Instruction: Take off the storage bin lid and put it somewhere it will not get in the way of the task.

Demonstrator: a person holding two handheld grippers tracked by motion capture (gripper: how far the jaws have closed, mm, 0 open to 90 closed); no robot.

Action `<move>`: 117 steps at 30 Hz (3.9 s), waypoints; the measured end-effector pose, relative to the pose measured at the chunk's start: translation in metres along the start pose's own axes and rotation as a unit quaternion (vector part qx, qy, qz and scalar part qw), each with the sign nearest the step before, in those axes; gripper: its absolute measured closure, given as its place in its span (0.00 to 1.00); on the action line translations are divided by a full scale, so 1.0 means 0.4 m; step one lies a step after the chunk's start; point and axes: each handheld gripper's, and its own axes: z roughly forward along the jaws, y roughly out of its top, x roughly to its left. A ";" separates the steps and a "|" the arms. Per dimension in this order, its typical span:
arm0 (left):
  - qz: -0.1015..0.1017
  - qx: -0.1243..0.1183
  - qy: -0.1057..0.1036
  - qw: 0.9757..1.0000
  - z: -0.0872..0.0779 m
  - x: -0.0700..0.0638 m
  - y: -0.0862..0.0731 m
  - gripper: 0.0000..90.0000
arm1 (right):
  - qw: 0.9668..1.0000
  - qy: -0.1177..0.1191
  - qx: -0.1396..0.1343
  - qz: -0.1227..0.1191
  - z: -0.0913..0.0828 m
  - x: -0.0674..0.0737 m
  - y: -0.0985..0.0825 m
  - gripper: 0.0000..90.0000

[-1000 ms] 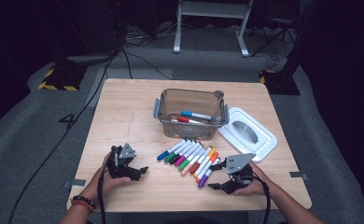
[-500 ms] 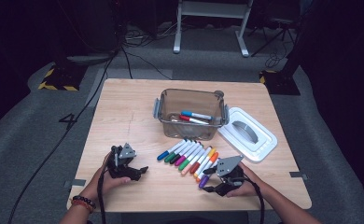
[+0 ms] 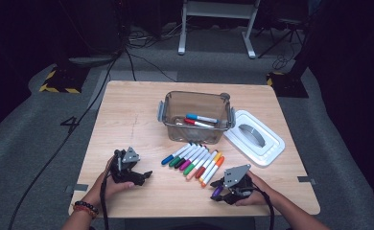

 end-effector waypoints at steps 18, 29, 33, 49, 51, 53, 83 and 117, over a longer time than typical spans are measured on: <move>0.000 0.000 0.000 1.000 0.000 0.000 0.000 0.15 | 1.000 -0.010 0.003 0.013 -0.055 -0.021 -0.055 0.63; 0.001 0.000 0.000 1.000 0.000 0.000 0.000 0.15 | 1.000 -0.001 0.005 -0.003 -0.056 -0.006 -0.050 0.83; 0.000 0.000 0.000 1.000 0.000 0.000 0.000 0.15 | 1.000 -0.006 0.002 0.001 -0.058 -0.010 -0.054 0.83; 0.000 0.000 0.000 1.000 0.000 0.000 0.000 0.15 | 0.997 -0.049 -0.049 0.037 -0.121 -0.031 -0.052 0.83; 0.000 0.000 0.000 1.000 0.000 0.000 0.000 0.15 | 0.996 -0.057 -0.054 0.039 -0.131 -0.033 -0.050 0.83; 0.000 0.000 0.000 1.000 0.000 0.000 0.000 0.15 | 0.995 -0.066 -0.061 0.040 -0.143 -0.035 -0.047 0.83; 0.000 0.000 0.000 1.000 0.000 0.000 0.000 0.15 | 0.967 -0.208 -0.146 0.039 -0.398 -0.165 0.162 0.83; 0.000 0.000 0.000 1.000 0.000 0.000 0.000 0.15 | 0.972 -0.201 -0.119 0.030 -0.300 -0.352 0.384 0.83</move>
